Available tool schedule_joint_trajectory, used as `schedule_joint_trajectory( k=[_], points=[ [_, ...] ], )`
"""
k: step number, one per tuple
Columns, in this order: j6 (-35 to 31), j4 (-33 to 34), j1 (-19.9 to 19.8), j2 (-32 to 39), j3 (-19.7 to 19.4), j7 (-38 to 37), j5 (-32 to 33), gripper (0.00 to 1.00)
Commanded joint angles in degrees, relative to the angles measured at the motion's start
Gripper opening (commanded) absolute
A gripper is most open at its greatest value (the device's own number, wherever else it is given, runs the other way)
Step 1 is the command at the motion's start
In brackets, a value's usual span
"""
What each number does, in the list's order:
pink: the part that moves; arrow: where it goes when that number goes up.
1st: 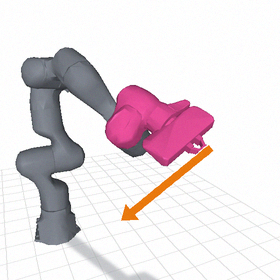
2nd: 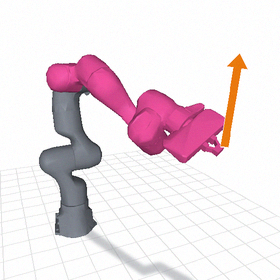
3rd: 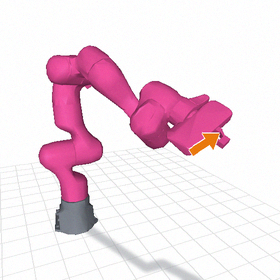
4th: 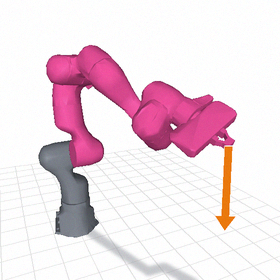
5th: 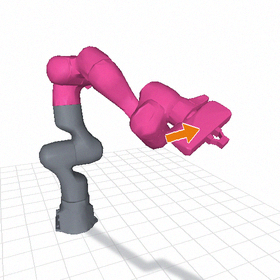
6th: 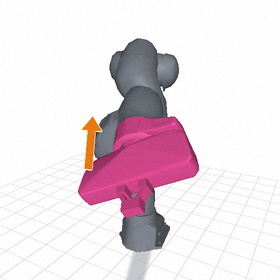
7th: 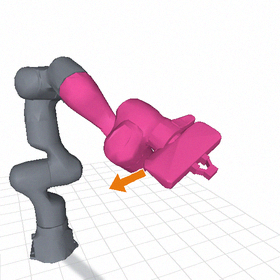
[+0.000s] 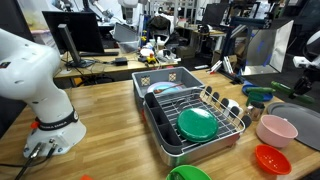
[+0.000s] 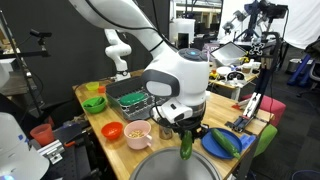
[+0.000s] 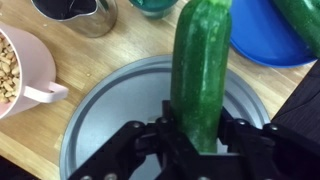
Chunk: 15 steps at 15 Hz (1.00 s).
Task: Take the zucchini from the grey plate and put it on the blue plate
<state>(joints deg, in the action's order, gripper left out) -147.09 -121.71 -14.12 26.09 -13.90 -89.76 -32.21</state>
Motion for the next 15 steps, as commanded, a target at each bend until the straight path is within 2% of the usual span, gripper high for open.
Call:
schedule_joint_trajectory(
  k=[1, 2, 3, 6, 8, 11, 15],
  points=[
    [0.0, 0.0, -0.2, -0.1, 0.2, -0.2, 0.3, 0.43],
    [0.0, 0.0, -0.2, -0.1, 0.2, -0.2, 0.3, 0.43],
    [0.0, 0.0, -0.2, -0.1, 0.2, -0.2, 0.3, 0.18],
    [-1.4, 2.1, 1.5, 1.6, -1.7, -2.8, 4.7, 0.18],
    [-2.8, 4.6, 2.7, 3.2, -3.4, -5.2, 9.9, 0.18],
    [-3.1, 10.1, 4.3, 6.3, -5.1, -6.8, 17.4, 0.18],
    [-3.6, 18.2, 5.7, 11.9, -5.9, -6.6, 23.9, 0.18]
  ],
)
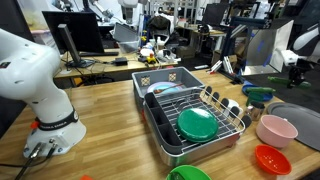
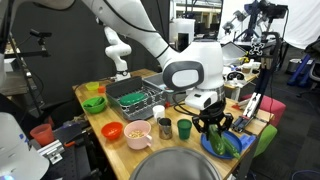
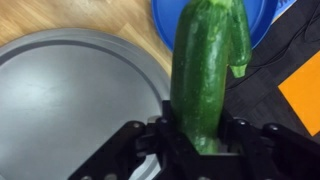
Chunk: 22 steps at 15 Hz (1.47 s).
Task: Take the zucchini from the grey plate and put it on the blue plate
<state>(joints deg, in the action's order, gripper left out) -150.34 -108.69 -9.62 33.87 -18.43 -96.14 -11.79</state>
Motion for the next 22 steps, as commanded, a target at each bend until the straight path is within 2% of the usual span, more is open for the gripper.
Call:
schedule_joint_trajectory(
  k=[1, 5, 11, 22],
  points=[
    [-0.3, 7.0, 1.3, 5.6, -1.4, 0.0, 4.4, 0.18],
    [0.6, 14.0, 1.4, 11.5, -1.3, 0.7, 6.4, 0.18],
    [1.8, 20.7, 0.9, 18.1, -0.4, 2.5, 6.4, 0.18],
    [4.9, 21.6, 2.5, 21.2, -0.8, 8.9, 7.4, 0.18]
  ],
)
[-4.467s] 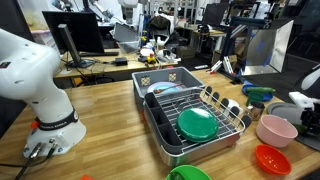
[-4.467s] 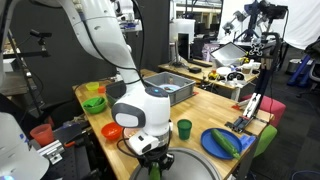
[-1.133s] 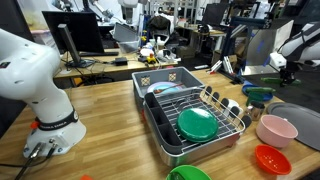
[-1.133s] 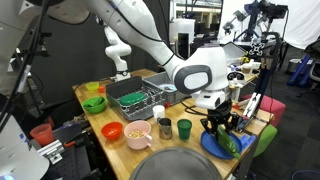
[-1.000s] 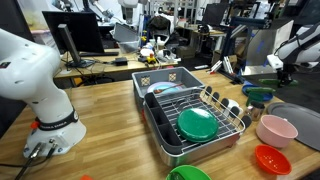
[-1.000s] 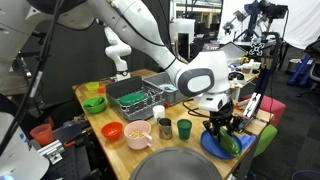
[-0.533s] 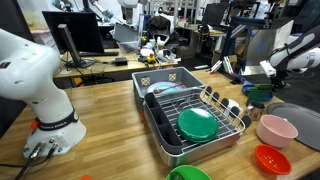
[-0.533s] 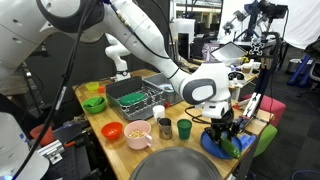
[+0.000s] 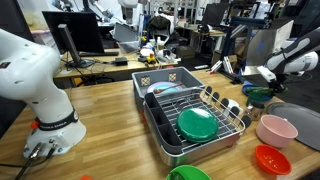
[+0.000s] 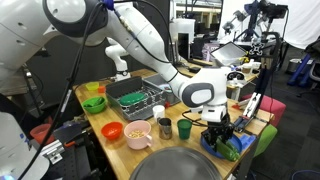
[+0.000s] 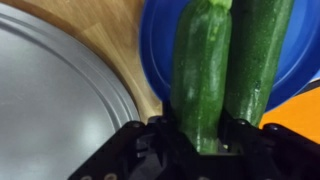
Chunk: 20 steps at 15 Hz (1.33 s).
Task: Take the zucchini from the grey plate and put it on the blue plate
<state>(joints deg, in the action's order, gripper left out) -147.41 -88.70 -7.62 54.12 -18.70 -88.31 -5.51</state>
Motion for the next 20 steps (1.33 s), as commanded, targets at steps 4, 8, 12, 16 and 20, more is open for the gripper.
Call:
schedule_joint_trajectory(
  k=[4, 8, 12, 16, 20],
  points=[
    [2.2, 3.3, 1.6, 2.8, -0.8, 0.3, 1.3, 0.18],
    [3.0, 5.7, 1.7, 4.2, -1.1, 0.2, 1.3, 0.18],
    [4.5, 7.2, 1.8, 5.3, -1.5, -0.2, 1.5, 0.18],
    [5.7, 8.2, 1.7, 5.9, -1.3, -0.3, 1.3, 0.26],
    [7.0, 8.6, 1.6, 5.7, -0.9, -0.3, 1.2, 0.69]
  ],
)
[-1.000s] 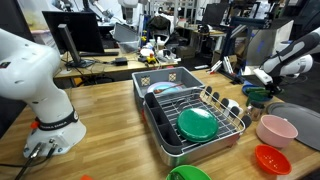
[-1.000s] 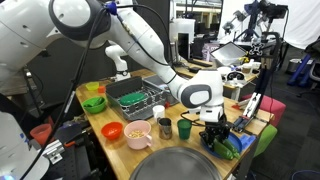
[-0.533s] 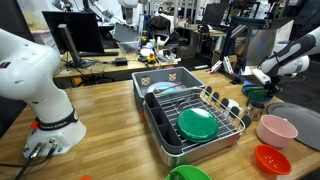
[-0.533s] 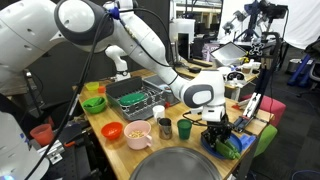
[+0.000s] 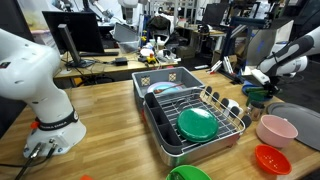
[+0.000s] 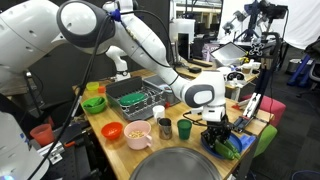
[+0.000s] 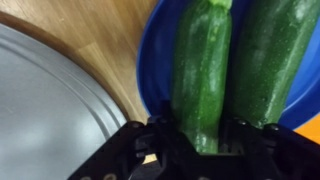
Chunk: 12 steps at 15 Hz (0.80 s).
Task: Take the zucchini from the grey plate and put it on the blue plate
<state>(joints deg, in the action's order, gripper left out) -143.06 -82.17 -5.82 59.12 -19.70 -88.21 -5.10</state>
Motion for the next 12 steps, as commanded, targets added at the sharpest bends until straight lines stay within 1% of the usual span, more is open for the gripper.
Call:
schedule_joint_trajectory(
  k=[1, 3, 5, 12],
  points=[
    [3.4, 2.1, -0.3, 0.5, 0.3, -0.3, 0.7, 0.75],
    [5.2, 2.1, -0.2, 0.1, 0.3, -0.4, 0.7, 0.89],
    [6.0, 1.4, -0.2, -0.8, 0.5, -0.5, 0.5, 0.99],
    [4.0, -3.4, -0.6, -7.1, 1.6, 0.8, -0.3, 1.0]
  ],
)
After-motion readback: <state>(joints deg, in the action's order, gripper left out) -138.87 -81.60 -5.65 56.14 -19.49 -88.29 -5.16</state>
